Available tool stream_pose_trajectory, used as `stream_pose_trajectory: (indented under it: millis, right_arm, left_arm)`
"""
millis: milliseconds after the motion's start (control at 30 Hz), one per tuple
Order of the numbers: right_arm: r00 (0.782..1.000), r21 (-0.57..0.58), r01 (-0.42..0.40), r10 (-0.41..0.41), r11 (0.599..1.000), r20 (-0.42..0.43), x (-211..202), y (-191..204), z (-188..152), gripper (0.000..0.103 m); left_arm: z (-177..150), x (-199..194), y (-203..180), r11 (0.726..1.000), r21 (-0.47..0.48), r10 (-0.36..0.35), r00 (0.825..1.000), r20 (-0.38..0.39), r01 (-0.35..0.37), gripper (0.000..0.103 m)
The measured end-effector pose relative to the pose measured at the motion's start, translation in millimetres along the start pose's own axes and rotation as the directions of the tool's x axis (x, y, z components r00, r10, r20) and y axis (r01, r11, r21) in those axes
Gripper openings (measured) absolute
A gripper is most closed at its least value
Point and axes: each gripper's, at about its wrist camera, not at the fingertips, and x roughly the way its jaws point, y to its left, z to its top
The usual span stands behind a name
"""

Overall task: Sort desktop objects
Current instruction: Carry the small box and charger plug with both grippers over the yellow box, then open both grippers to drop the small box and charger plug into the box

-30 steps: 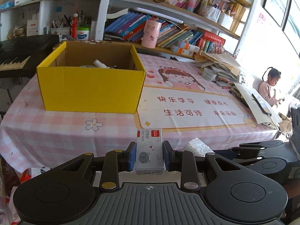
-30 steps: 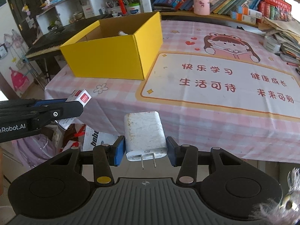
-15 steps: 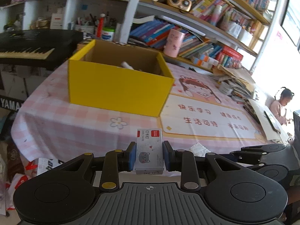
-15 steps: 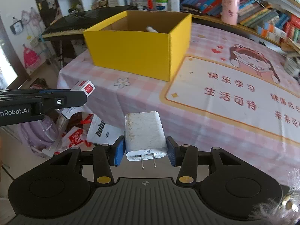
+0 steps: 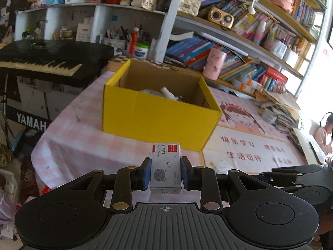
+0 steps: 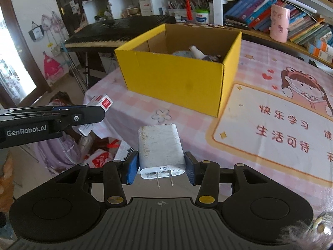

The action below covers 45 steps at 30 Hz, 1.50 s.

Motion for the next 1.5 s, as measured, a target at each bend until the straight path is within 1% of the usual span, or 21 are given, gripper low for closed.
stream_pose_trajectory:
  millis: [133, 333, 467, 667, 867, 967, 1133, 1200, 1333, 1400, 1500]
  right_arm:
    - [1.000, 0.004, -0.018, 0.018, 1.000, 0.020, 3, -3, 16, 0.043]
    - [0.995, 0.002, -0.039, 0.038, 0.999, 0.090, 7, -10, 52, 0.043]
    - [0.989, -0.019, -0.040, 0.042, 0.999, 0.145, 9, -20, 81, 0.043]
    - [0.980, -0.041, -0.013, 0.021, 0.999, 0.199, 21, -45, 123, 0.043]
    - [0.976, -0.062, 0.000, 0.014, 0.998, 0.218, 42, -69, 154, 0.043]
    - [0.977, -0.080, -0.005, 0.022, 0.997, 0.213, 58, -77, 167, 0.043]
    - [0.984, -0.147, -0.004, 0.030, 0.989, 0.177, 92, -83, 178, 0.043]
    - [0.988, -0.182, -0.005, 0.032, 0.983, 0.148, 106, -84, 180, 0.043]
    - [0.994, -0.232, -0.028, 0.051, 0.972, 0.092, 128, -86, 180, 0.043]
    - [0.995, -0.257, -0.033, 0.055, 0.966, 0.079, 135, -86, 181, 0.043]
    - [0.998, -0.304, -0.018, 0.037, 0.953, 0.055, 147, -86, 182, 0.043]
  left_arm:
    - [12, 4, 3, 1.000, -0.012, 0.014, 0.999, 0.029, -0.014, 0.029]
    - [38, 14, 2, 1.000, -0.012, 0.023, 0.996, 0.084, -0.022, 0.029]
    - [58, 31, 1, 1.000, -0.011, 0.023, 0.994, 0.111, -0.022, 0.029]
    - [89, 62, 1, 1.000, 0.015, 0.023, 0.990, 0.141, -0.025, 0.029]
    - [114, 95, 0, 0.998, 0.028, 0.046, 0.988, 0.145, -0.050, 0.029]
    - [121, 111, -1, 0.997, 0.033, 0.060, 0.990, 0.130, -0.065, 0.029]
    - [123, 139, -1, 0.994, 0.054, 0.086, 0.994, 0.069, -0.090, 0.029]
    - [124, 148, 0, 0.994, 0.065, 0.087, 0.996, 0.037, -0.089, 0.029]
    - [123, 164, 0, 0.990, 0.092, 0.107, 0.994, -0.014, -0.105, 0.029]
    - [122, 172, 2, 0.988, 0.098, 0.120, 0.992, -0.036, -0.115, 0.029]
    - [123, 182, 4, 0.986, 0.109, 0.136, 0.989, -0.062, -0.128, 0.029]
